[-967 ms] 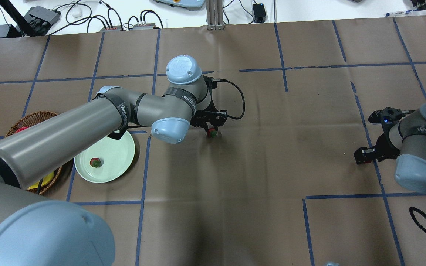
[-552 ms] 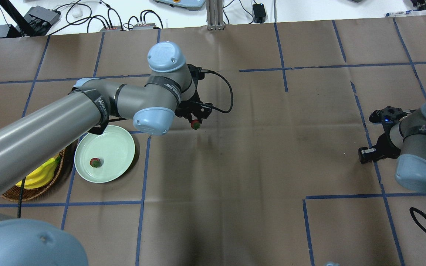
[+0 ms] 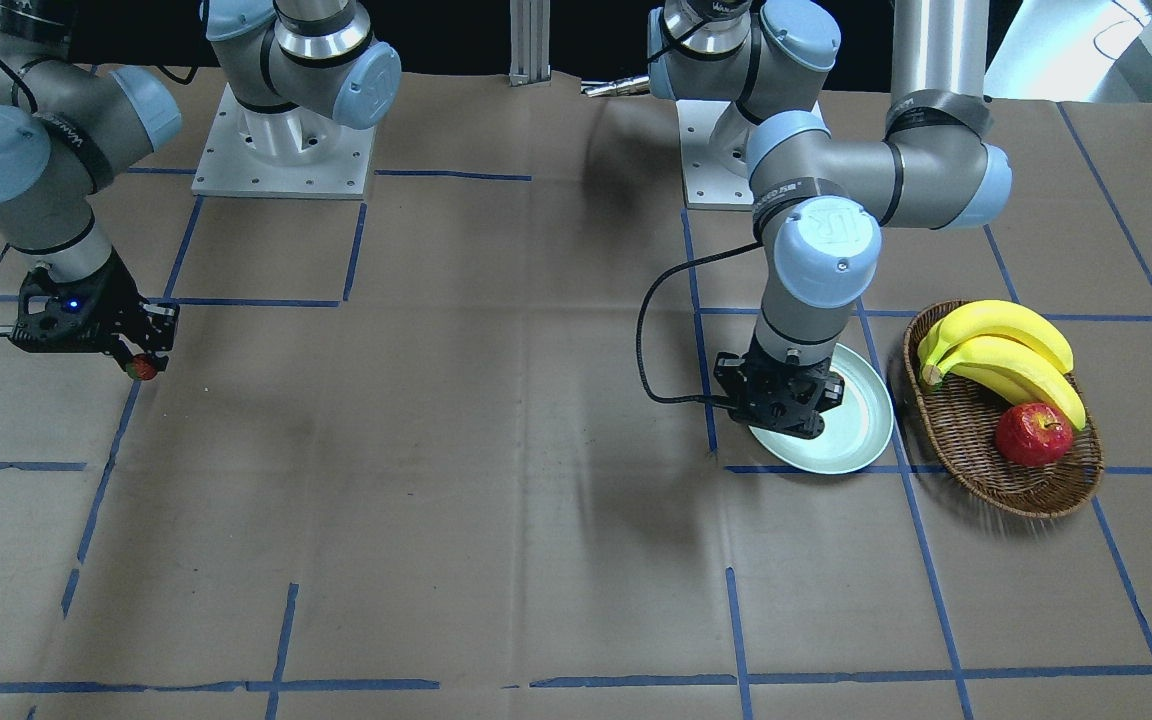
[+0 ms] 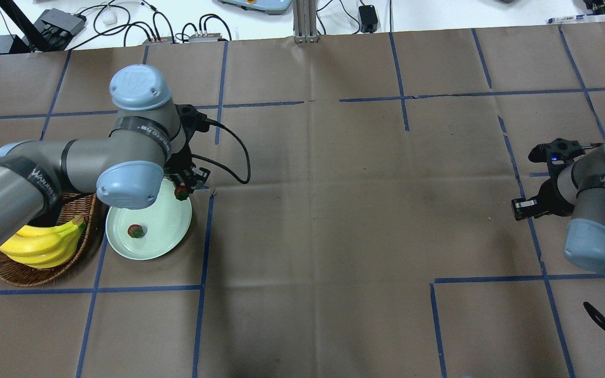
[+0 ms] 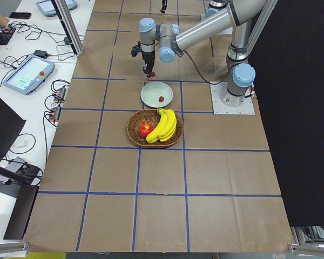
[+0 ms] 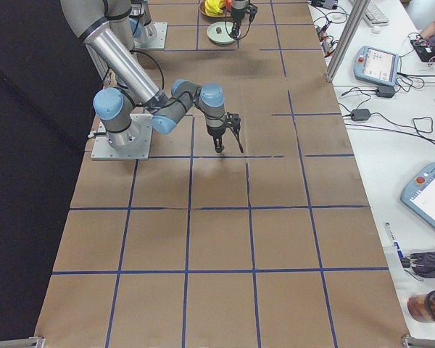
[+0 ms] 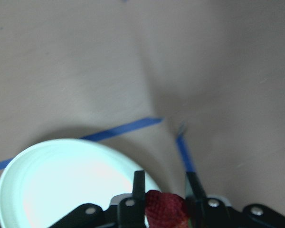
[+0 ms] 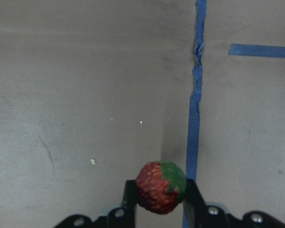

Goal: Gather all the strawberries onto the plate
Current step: 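Place the strawberry on the plate with the left gripper while the right carries the last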

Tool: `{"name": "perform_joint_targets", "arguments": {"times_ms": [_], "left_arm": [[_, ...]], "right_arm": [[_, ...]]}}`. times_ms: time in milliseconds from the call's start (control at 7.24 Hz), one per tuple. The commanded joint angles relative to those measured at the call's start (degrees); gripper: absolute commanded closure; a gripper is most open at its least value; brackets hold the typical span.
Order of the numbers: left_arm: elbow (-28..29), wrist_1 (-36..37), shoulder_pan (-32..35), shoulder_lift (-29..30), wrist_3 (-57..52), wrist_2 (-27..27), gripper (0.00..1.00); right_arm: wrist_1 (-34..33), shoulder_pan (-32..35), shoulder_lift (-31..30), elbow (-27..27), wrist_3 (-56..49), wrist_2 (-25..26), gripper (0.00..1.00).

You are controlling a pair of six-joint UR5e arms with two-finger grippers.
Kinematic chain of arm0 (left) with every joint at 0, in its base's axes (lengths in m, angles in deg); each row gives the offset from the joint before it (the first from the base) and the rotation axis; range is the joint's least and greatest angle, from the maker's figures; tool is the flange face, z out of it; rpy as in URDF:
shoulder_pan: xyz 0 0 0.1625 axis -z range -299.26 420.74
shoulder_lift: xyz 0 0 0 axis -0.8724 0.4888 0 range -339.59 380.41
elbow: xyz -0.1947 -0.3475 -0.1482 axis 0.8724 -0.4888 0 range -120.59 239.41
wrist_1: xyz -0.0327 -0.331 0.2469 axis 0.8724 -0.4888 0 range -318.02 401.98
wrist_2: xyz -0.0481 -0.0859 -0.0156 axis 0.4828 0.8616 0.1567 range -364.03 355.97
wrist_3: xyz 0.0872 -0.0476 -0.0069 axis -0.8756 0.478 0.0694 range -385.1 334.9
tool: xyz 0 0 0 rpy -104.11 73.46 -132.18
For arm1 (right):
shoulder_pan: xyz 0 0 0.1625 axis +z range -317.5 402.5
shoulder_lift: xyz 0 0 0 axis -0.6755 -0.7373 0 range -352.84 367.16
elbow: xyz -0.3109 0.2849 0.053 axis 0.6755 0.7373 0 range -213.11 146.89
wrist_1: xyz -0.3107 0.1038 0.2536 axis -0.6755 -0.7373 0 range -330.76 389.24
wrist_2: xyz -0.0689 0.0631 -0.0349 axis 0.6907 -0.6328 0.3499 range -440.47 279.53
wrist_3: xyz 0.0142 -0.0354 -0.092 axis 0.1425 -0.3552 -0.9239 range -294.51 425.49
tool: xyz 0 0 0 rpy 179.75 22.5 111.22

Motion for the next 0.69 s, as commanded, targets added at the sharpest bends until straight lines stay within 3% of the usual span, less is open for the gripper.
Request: {"name": "perform_joint_targets", "arguments": {"times_ms": [0,138,276,552], "left_arm": [[-4.47,4.81,-8.44,0.33,-10.02,-0.19,1.0],[-4.65,5.08,-8.99,0.51,-10.49,-0.27,0.95],[-4.74,5.0,-8.99,0.6,-10.49,-0.19,0.4],[-4.74,4.91,-8.99,1.04,-10.06,-0.01,0.29]], "right_arm": [[8.43,8.49,-0.77,6.88,11.55,0.06,0.95],[14.76,14.02,0.19,12.59,17.81,0.14,0.95],[18.39,19.3,2.38,17.26,25.0,0.14,0.95],[18.08,32.46,10.62,23.6,39.67,0.06,0.95]]}}
